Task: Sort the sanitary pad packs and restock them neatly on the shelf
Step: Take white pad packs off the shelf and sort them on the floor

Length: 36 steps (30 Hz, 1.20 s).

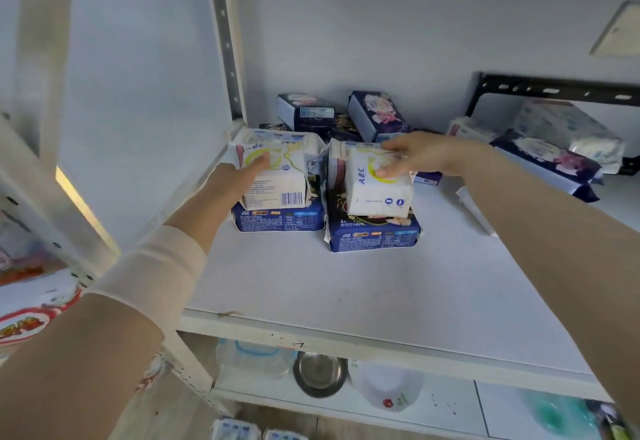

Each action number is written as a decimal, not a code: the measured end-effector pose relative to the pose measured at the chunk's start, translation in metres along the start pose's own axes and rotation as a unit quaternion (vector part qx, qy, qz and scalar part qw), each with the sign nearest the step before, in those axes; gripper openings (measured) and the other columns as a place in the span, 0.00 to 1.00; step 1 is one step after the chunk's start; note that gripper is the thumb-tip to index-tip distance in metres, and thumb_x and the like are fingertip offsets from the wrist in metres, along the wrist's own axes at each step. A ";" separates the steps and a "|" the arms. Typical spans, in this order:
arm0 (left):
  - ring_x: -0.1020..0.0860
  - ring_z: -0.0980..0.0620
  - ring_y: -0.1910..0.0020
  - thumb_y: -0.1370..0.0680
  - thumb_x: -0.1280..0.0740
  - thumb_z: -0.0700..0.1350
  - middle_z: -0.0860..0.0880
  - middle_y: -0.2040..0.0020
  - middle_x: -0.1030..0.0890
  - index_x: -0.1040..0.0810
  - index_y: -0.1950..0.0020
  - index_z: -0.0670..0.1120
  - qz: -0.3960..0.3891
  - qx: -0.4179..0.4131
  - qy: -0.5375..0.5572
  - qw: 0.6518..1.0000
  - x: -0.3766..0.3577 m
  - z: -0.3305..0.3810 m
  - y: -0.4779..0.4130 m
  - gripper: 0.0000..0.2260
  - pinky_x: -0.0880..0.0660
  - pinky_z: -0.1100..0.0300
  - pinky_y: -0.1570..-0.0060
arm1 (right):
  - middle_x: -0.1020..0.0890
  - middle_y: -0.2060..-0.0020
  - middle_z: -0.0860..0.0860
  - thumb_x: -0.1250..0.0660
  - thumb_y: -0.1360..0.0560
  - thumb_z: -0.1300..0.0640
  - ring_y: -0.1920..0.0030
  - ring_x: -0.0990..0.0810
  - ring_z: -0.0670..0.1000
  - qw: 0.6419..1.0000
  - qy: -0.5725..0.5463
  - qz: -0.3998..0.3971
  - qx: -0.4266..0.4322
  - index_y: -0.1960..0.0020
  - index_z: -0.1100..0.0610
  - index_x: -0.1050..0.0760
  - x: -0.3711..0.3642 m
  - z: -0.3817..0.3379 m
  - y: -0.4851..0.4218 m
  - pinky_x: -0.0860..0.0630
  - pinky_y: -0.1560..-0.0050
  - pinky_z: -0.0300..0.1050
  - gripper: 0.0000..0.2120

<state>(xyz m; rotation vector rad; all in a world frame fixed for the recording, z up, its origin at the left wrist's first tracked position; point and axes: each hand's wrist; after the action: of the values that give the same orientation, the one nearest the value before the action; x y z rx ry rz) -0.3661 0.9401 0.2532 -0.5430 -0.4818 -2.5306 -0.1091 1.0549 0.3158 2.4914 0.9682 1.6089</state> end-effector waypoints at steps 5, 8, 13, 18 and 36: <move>0.22 0.55 0.58 0.31 0.31 0.61 0.49 0.50 0.18 0.23 0.43 0.48 -0.055 -0.004 0.044 0.998 0.000 -0.004 -0.002 0.23 0.30 0.63 0.62 | 0.31 0.32 0.49 0.31 0.32 0.41 0.35 0.32 0.49 1.000 0.005 -0.004 -0.012 0.29 0.58 0.36 -0.003 -0.003 -0.007 0.39 0.37 0.37 0.38; 0.19 0.49 0.51 0.45 0.29 0.71 0.50 0.49 0.17 0.24 0.41 0.52 -0.054 0.001 0.027 0.998 0.004 -0.009 -0.008 0.38 0.24 0.53 0.47 | 0.24 0.42 0.49 0.30 0.37 0.37 0.39 0.26 0.51 0.999 -0.019 -0.005 -0.036 0.35 0.57 0.32 -0.009 -0.001 -0.011 0.30 0.40 0.43 0.37; 0.19 0.51 0.54 0.34 0.27 0.58 0.48 0.46 0.18 0.30 0.34 0.47 -0.094 0.006 0.058 0.994 0.003 -0.005 -0.009 0.32 0.25 0.60 0.60 | 0.21 0.49 0.51 0.28 0.40 0.36 0.49 0.22 0.49 0.996 -0.066 -0.022 -0.058 0.42 0.57 0.28 -0.017 0.005 -0.015 0.24 0.47 0.44 0.35; 0.21 0.55 0.58 0.31 0.27 0.53 0.49 0.46 0.19 0.30 0.35 0.48 -0.101 -0.008 0.076 0.992 0.005 0.000 -0.008 0.28 0.28 0.64 0.66 | 0.21 0.62 0.48 0.29 0.34 0.40 0.59 0.24 0.47 0.987 -0.134 -0.035 -0.077 0.55 0.54 0.26 -0.024 0.004 -0.007 0.28 0.59 0.39 0.19; 0.20 0.46 0.46 0.42 0.23 0.54 0.48 0.50 0.16 0.20 0.49 0.47 -0.157 -0.082 0.174 0.969 0.001 -0.015 0.097 0.24 0.28 0.44 0.38 | 0.17 0.50 0.52 0.35 0.27 0.61 0.54 0.17 0.47 0.844 -0.537 0.007 0.009 0.41 0.60 0.25 -0.051 0.030 0.078 0.20 0.56 0.39 0.14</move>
<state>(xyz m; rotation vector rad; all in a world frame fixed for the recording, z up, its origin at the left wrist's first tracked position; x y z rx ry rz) -0.3185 0.8546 0.2630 -0.0702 -0.2434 -2.9047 -0.0609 0.9749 0.2865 2.7141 0.7275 0.0105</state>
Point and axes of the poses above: each hand's wrist, its own y-axis away from the middle knuckle, its own x-axis out of the back of the hand, z = x × y
